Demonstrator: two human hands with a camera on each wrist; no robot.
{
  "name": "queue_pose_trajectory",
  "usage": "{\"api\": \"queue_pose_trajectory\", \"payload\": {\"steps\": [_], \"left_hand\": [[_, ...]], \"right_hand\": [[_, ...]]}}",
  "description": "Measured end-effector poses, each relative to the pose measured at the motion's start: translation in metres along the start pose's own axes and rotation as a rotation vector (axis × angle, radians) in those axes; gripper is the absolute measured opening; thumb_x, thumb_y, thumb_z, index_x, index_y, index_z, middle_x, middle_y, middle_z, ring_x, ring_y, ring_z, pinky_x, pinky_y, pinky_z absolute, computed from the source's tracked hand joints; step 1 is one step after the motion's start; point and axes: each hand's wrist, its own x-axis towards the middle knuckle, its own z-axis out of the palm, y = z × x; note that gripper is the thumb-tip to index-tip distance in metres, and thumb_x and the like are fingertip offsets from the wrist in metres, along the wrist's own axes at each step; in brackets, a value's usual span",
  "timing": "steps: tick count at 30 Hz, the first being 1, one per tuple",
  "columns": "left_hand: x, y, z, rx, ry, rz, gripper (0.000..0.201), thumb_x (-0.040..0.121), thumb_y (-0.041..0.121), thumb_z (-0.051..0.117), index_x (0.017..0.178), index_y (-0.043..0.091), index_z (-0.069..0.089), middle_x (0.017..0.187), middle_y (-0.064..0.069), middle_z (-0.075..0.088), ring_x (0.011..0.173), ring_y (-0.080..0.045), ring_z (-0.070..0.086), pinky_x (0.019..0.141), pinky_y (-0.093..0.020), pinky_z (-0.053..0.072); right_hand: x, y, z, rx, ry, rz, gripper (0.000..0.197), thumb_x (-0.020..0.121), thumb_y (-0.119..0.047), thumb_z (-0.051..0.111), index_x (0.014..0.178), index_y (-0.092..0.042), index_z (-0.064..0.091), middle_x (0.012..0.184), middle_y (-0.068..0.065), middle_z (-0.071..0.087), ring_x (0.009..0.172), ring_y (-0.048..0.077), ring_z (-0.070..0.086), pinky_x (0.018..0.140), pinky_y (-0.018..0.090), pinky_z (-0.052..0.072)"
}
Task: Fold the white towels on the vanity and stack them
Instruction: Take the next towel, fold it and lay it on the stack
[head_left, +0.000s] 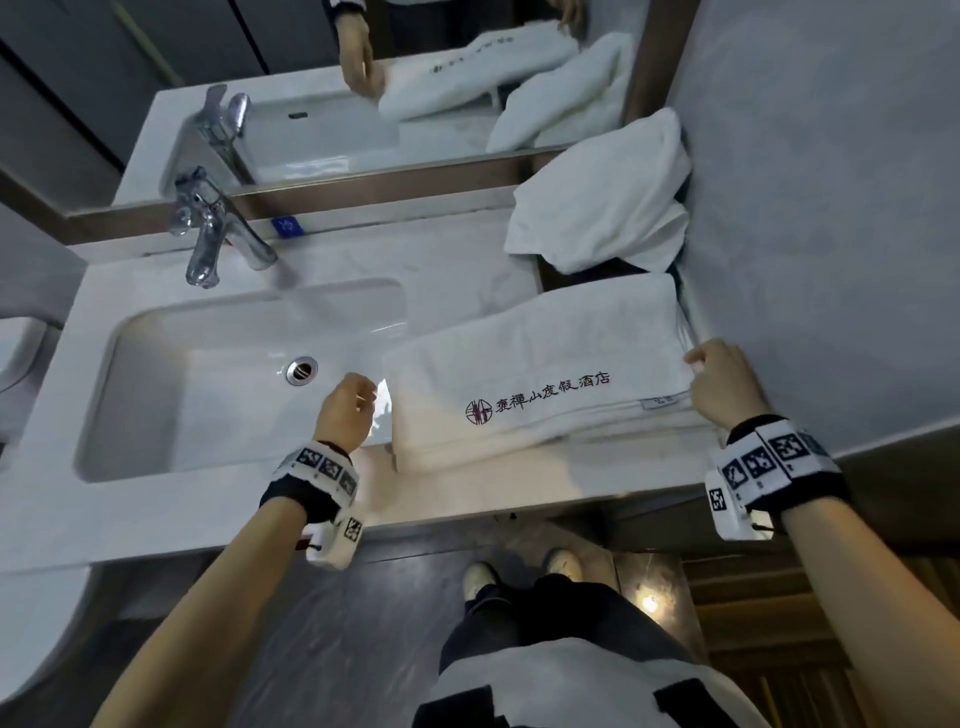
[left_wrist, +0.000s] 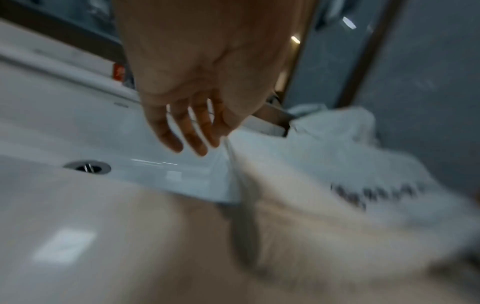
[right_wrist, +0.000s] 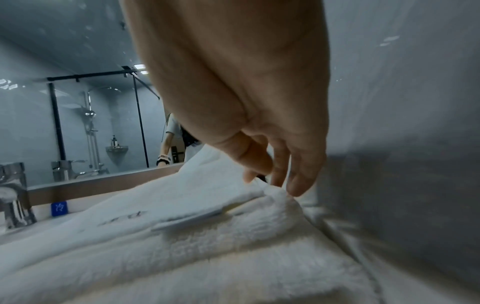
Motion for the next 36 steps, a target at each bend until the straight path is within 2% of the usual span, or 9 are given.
{"api": "queue_pose_trajectory", "payload": {"steps": [2,4,7,13,18,23,25,27,36], "left_hand": [[0.013,0.011,0.003,-0.184,-0.079,-0.217,0.029,0.096,0.025,0.048,0.113,0.002,0.052,0.106,-0.011,0.061,0.102,-0.028,0.058,0.094,-0.034,0.045],[0.023,0.023,0.008,-0.340,-0.177,-0.344,0.036,0.094,0.041,0.048,0.086,0.007,0.055,0.088,-0.009,0.059,0.083,-0.025,0.057,0.091,-0.033,0.043],[0.030,0.032,0.014,-0.457,-0.218,-0.432,0.040,0.091,0.046,0.052,0.074,0.010,0.048,0.083,-0.006,0.052,0.077,-0.021,0.055,0.081,-0.031,0.046],[0.040,0.044,0.018,-0.518,-0.114,-0.306,0.047,0.097,0.032,0.047,0.131,0.000,0.039,0.121,-0.012,0.050,0.115,-0.026,0.051,0.107,-0.044,0.039],[0.056,0.054,0.013,-0.369,0.014,-0.181,0.023,0.096,0.022,0.047,0.113,0.008,0.043,0.108,-0.013,0.051,0.100,-0.024,0.051,0.087,-0.034,0.040],[0.071,0.060,0.013,-0.138,-0.040,-0.234,0.048,0.090,0.021,0.060,0.128,-0.005,0.045,0.129,-0.020,0.051,0.121,-0.033,0.050,0.102,-0.036,0.038],[0.079,0.060,0.013,-0.218,-0.115,-0.259,0.029,0.092,0.023,0.058,0.101,-0.005,0.058,0.104,-0.025,0.056,0.101,-0.033,0.056,0.089,-0.035,0.043],[0.083,0.062,0.011,-0.348,-0.122,-0.293,0.031,0.092,0.026,0.057,0.068,0.010,0.046,0.081,-0.016,0.046,0.078,-0.025,0.046,0.074,-0.031,0.038],[0.082,0.057,0.013,-0.347,-0.205,-0.359,0.034,0.092,0.038,0.052,0.086,0.005,0.051,0.087,-0.011,0.051,0.081,-0.024,0.050,0.080,-0.033,0.045]], "right_hand": [[0.008,-0.012,-0.004,0.098,0.003,0.046,0.032,0.091,-0.011,0.046,0.123,-0.005,0.047,0.131,0.021,0.048,0.120,0.036,0.047,0.102,0.041,0.039],[0.019,-0.024,-0.007,0.201,-0.020,0.089,0.043,0.094,-0.022,0.049,0.130,0.000,0.042,0.134,0.021,0.049,0.121,0.036,0.048,0.100,0.039,0.038],[0.036,-0.034,-0.011,0.323,-0.022,0.115,0.040,0.092,-0.029,0.054,0.113,0.006,0.056,0.109,0.019,0.061,0.105,0.032,0.059,0.086,0.036,0.045],[0.061,-0.039,-0.021,0.363,-0.186,0.130,0.047,0.092,-0.037,0.055,0.120,0.001,0.058,0.124,0.019,0.061,0.113,0.036,0.058,0.102,0.048,0.044],[0.070,-0.042,-0.019,0.421,0.005,0.065,0.041,0.089,-0.027,0.061,0.121,-0.001,0.054,0.124,0.020,0.059,0.113,0.035,0.057,0.099,0.047,0.046],[0.079,-0.048,-0.014,0.332,0.076,0.008,0.042,0.084,-0.022,0.065,0.120,-0.003,0.055,0.120,0.018,0.060,0.113,0.033,0.055,0.097,0.046,0.046],[0.085,-0.052,-0.015,0.419,0.022,0.043,0.035,0.087,-0.026,0.063,0.113,-0.003,0.060,0.114,0.017,0.065,0.106,0.032,0.061,0.093,0.043,0.050],[0.090,-0.055,-0.016,0.465,-0.029,0.088,0.032,0.089,-0.032,0.059,0.102,-0.004,0.065,0.110,0.016,0.068,0.101,0.032,0.064,0.090,0.040,0.050],[0.089,-0.054,-0.009,0.466,-0.138,0.086,0.043,0.090,-0.036,0.058,0.124,-0.010,0.057,0.124,0.010,0.062,0.110,0.029,0.060,0.098,0.041,0.047]]}}
